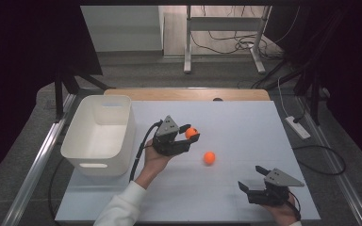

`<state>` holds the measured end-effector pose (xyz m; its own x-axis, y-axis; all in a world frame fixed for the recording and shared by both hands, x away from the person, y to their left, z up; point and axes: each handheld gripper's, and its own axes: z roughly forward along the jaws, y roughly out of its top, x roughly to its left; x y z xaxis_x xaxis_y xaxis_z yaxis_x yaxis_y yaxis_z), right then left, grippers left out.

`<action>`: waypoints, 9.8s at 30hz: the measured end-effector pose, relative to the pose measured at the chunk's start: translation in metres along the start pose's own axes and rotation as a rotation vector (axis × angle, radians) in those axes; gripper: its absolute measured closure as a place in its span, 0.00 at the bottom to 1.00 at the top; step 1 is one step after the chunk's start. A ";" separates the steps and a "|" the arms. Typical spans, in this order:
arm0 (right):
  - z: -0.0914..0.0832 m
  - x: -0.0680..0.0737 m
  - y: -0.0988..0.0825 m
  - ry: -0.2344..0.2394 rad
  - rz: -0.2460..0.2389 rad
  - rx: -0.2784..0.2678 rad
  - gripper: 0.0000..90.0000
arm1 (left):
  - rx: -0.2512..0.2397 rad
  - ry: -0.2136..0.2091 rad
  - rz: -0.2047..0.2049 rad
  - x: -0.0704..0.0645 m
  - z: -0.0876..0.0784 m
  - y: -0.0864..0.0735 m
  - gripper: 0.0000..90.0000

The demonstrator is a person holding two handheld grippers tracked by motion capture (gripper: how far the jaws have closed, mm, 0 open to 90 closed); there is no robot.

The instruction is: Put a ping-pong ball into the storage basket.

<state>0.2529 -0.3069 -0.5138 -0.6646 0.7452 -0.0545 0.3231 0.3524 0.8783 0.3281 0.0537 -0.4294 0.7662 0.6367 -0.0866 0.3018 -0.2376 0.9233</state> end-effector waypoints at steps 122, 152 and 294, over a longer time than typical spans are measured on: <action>0.000 0.000 0.000 -0.017 -0.001 0.006 0.12 | -0.104 0.168 -0.023 0.040 -0.103 0.027 0.56; 0.000 -0.001 0.000 -0.016 0.004 0.003 0.12 | -0.085 0.261 -0.056 0.062 -0.127 0.021 0.56; 0.001 0.000 0.000 -0.019 -0.001 0.012 0.13 | -0.003 0.282 -0.188 0.102 -0.145 0.004 0.20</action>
<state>0.2541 -0.3064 -0.5141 -0.6519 0.7556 -0.0648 0.3307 0.3602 0.8723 0.3256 0.2242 -0.3799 0.5103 0.8470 -0.1492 0.4213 -0.0950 0.9019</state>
